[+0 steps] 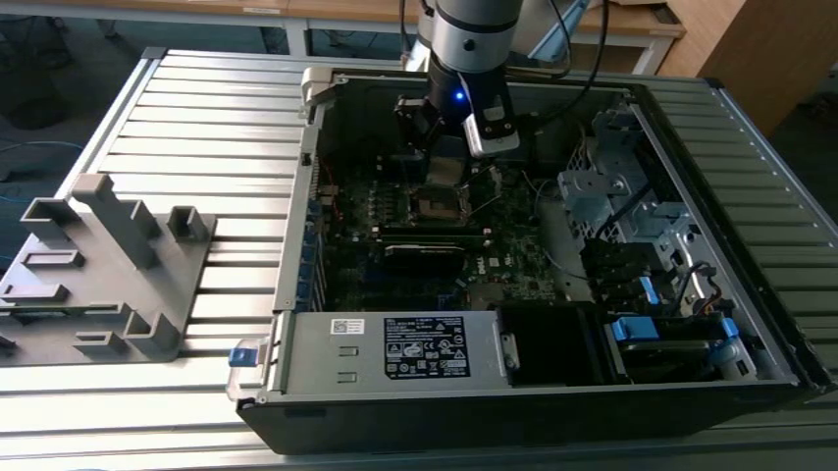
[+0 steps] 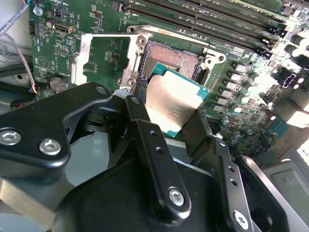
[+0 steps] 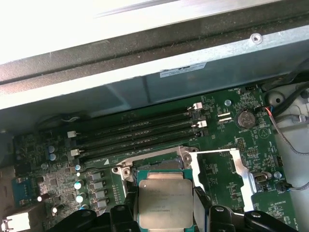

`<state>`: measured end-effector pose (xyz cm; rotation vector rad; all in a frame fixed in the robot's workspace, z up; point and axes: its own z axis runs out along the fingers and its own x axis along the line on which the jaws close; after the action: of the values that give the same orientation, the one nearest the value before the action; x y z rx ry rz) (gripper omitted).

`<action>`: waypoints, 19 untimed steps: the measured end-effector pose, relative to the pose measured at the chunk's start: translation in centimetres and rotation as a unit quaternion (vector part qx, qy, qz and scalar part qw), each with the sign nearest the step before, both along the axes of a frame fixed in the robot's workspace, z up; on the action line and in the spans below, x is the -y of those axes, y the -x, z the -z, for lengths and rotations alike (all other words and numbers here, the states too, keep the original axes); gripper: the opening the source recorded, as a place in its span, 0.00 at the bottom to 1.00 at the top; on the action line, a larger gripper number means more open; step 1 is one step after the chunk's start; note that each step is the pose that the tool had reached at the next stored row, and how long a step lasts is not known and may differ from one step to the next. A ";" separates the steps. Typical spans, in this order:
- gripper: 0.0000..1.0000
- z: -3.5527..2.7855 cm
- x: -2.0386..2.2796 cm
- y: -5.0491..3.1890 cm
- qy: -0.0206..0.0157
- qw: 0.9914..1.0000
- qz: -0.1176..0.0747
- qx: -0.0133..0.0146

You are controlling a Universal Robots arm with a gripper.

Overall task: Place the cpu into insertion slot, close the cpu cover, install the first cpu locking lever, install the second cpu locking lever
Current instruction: 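Place the cpu into insertion slot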

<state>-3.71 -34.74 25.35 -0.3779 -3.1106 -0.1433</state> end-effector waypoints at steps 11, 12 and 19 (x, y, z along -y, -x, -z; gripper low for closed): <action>0.54 0.03 0.00 0.00 0.000 1.000 0.021 0.000; 0.54 0.05 0.00 0.00 0.000 1.000 0.027 0.000; 0.54 0.12 0.00 0.00 0.000 0.997 0.074 0.000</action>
<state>-3.71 -34.74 25.23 -0.6078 -3.0808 -0.1437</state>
